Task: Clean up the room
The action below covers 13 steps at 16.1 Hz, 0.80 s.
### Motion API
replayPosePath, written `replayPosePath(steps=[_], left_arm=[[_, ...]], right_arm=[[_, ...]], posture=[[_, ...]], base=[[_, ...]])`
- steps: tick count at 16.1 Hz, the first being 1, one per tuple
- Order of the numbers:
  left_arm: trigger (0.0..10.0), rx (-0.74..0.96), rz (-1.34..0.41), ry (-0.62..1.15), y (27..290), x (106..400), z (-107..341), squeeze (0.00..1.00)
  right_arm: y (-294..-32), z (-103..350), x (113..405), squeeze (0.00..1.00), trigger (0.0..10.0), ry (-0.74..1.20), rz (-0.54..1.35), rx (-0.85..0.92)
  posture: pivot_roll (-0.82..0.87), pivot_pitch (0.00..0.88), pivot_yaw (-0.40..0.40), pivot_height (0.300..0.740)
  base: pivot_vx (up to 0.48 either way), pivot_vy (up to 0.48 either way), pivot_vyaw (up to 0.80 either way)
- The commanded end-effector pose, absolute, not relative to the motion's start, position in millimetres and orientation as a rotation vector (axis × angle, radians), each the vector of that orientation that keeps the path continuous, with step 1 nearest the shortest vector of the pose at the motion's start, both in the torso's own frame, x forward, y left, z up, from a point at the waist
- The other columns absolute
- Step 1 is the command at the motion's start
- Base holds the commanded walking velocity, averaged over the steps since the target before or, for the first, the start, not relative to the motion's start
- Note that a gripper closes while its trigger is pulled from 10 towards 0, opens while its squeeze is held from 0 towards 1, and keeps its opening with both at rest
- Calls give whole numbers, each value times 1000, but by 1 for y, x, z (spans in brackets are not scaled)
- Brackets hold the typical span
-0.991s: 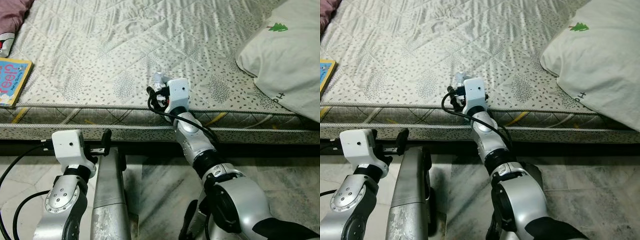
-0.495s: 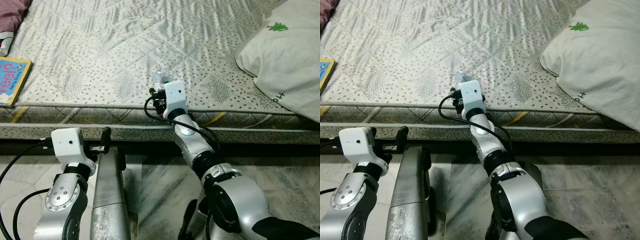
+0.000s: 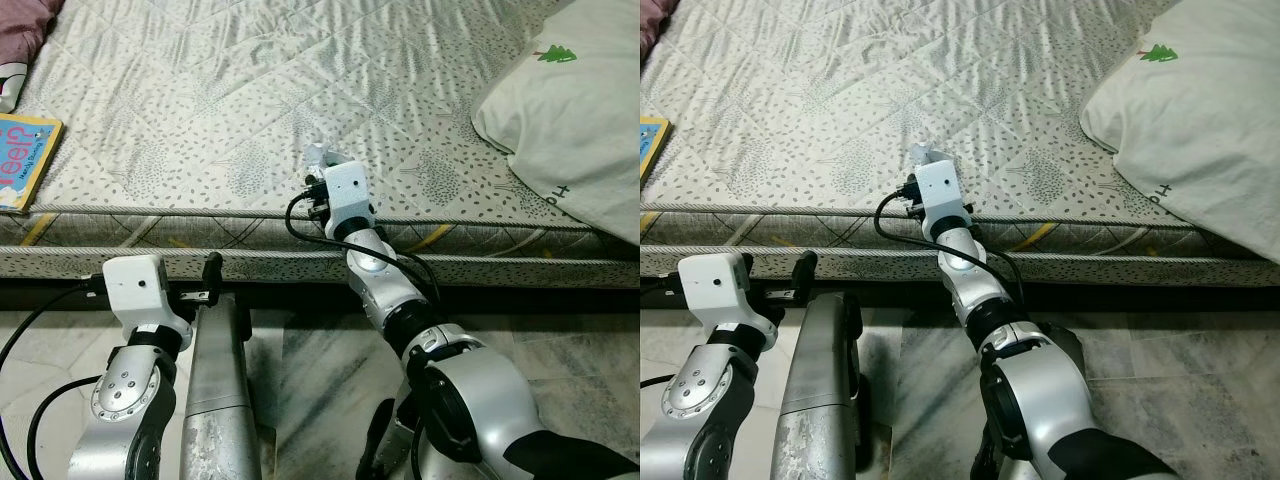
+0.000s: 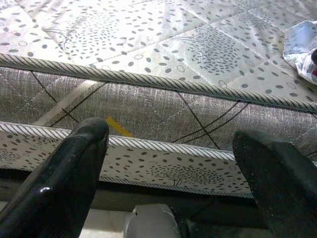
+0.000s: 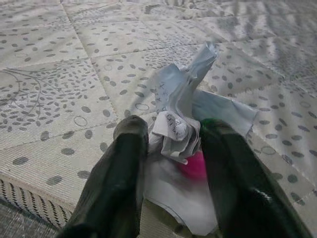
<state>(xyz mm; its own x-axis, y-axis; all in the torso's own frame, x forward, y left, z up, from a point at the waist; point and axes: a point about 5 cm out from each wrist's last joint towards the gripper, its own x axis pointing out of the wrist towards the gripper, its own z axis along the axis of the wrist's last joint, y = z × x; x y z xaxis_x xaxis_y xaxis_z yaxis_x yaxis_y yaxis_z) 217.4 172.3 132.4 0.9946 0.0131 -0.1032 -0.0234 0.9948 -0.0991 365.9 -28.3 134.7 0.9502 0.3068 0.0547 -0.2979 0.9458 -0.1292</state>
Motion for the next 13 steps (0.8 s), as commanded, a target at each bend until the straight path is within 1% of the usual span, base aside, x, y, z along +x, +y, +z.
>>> replayPosePath(steps=[1, 8, 11, 13], left_arm=[[10000, -88, 31, 115, 174, 217, 129, 0], [10000, -84, 31, 94, 174, 228, 130, 0], [10000, -89, 24, 65, 172, 239, 132, 0], [10000, -92, 15, 40, 170, 252, 134, 0]], right_arm=[[-23, 135, 365, 0, 0, -72, 318, -125], [-26, 139, 369, 0, 0, -76, 320, -133], [-32, 145, 373, 0, 0, -90, 305, -145], [-39, 149, 377, 0, 0, -99, 295, -152]], posture=[[298, 248, -69, 482], [291, 211, -74, 482], [274, 167, -79, 482], [252, 125, -82, 482]], base=[[0, 0, 0], [0, 0, 0], [0, 0, 0], [0, 0, 0]])
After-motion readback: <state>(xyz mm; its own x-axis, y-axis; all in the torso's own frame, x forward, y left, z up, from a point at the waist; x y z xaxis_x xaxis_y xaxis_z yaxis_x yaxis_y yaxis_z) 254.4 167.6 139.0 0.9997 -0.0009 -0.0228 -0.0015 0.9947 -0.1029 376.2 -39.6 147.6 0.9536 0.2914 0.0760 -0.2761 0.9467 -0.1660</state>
